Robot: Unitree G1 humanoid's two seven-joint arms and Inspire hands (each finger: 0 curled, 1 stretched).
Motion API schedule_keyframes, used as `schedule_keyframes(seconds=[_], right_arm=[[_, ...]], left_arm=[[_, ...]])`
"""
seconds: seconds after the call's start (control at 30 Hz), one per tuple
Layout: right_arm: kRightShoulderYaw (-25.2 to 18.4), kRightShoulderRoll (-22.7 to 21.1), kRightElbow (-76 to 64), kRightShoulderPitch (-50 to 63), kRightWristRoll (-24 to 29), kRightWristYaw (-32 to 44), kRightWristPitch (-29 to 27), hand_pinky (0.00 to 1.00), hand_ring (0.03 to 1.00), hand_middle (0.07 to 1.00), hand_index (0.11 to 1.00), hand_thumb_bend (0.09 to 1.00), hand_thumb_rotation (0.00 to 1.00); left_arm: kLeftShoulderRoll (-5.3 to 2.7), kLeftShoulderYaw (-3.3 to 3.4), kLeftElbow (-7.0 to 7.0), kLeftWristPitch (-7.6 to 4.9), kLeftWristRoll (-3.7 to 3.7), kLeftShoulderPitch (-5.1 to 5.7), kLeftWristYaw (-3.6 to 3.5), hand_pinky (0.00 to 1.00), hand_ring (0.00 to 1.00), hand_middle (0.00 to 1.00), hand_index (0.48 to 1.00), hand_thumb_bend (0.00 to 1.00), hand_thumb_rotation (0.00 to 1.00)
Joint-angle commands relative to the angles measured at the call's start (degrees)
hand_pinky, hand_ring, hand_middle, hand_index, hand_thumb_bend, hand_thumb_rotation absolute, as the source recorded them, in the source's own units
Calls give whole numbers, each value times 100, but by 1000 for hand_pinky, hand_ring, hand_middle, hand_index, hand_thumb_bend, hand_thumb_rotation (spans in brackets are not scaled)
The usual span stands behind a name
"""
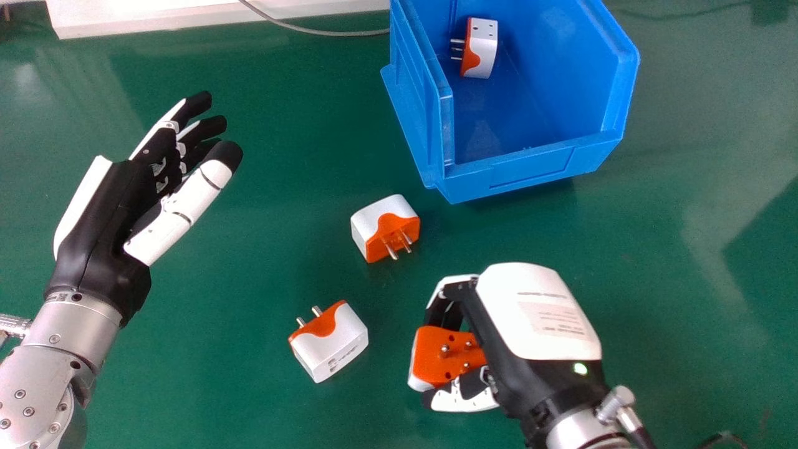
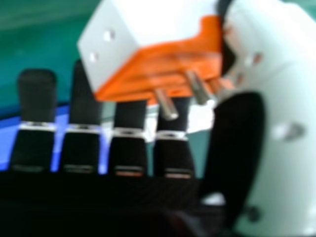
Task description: Pick all objects and put in blue box
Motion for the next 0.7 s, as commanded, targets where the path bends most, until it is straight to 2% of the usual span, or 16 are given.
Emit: schedule_keyframes(seconds=[0.0,0.2,0.27,0.43,0.67], right_arm=[[-92,155,-412,77,-95,-89,91,333,437,533,516,496,0],[-232,217,-604,158,-122,-436,-43,337,430,529,515,495,0],[-294,191,-685,174,-28,-491,-141,371,426,527,507,495,0],[-467,237,-947,217,183,-331,-201,360,434,522,489,496,0],[-716,256,-1141,87,144,-321,-230,346,440,526,492,494,0]], left_arm=[[60,71,-194,-37,-34,38,2,838,900,907,929,584,626],[84,75,-175,-39,-36,33,-16,836,899,906,928,585,626],[86,71,-177,-43,-34,35,-19,836,899,905,928,587,626],[103,70,-163,-52,-37,32,-39,834,898,904,928,589,627],[110,62,-134,-66,-37,22,-45,833,898,904,927,588,627]])
